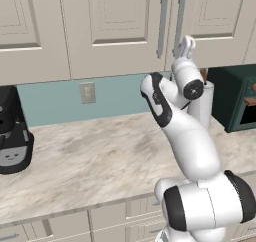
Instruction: Pick the jar and jar from the dining table and place them in the open cabinet. Close the cabinet after placing the objects.
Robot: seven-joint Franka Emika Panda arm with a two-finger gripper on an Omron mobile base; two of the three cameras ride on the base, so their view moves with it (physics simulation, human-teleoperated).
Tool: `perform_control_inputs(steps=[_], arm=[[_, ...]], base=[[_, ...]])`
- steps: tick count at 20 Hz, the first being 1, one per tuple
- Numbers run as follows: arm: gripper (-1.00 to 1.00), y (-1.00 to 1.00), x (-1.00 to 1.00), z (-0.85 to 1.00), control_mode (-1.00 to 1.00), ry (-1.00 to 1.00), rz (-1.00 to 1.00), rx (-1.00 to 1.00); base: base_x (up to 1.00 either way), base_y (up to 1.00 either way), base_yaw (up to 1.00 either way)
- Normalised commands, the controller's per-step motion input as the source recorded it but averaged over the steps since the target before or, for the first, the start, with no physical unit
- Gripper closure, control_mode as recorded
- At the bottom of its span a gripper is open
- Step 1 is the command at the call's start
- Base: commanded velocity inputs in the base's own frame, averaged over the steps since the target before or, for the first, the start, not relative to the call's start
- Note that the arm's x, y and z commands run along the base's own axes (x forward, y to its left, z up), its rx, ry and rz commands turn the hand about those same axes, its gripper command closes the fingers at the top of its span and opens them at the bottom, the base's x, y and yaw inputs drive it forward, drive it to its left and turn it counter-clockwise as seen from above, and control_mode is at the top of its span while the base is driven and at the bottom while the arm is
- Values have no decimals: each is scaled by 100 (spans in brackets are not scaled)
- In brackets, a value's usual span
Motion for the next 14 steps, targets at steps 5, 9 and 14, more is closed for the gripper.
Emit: perform_control_inputs(steps=[5, 9, 14], arm=[[-100, -3, 43, 0, -100, 5, 0, 1], [-100, -6, 44, 0, -100, 2, 0, 1], [-100, -12, 46, -4, -100, 0, 0, 1]], base=[[0, 0, 0], [0, 0, 0], [0, 0, 0]])
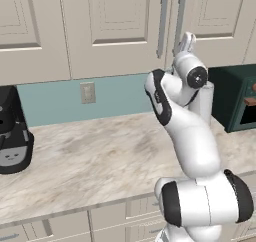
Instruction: Pick the jar and jar from the dining table and place them in the open cabinet. Close the cabinet after placing the objects.
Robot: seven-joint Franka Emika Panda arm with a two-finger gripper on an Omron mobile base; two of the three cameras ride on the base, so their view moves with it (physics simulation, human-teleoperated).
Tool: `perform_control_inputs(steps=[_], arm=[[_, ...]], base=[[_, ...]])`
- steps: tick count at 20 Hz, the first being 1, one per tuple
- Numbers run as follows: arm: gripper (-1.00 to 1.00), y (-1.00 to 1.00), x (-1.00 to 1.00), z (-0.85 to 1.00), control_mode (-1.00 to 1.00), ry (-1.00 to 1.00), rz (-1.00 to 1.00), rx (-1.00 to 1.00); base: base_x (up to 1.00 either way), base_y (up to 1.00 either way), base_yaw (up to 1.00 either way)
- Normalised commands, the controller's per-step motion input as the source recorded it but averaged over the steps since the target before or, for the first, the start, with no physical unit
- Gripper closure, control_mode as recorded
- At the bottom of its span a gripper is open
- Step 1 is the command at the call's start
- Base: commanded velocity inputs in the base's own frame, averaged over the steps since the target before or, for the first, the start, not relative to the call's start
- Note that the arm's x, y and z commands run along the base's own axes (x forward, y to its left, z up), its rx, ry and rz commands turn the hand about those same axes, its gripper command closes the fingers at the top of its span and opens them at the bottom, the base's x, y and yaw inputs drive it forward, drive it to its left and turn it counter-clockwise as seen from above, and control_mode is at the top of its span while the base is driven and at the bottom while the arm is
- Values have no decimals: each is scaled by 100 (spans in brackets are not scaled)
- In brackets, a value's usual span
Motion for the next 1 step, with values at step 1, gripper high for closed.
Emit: perform_control_inputs(steps=[1], arm=[[-100, -15, 49, -9, -100, 0, 0, 2]], base=[[0, 0, 0]])
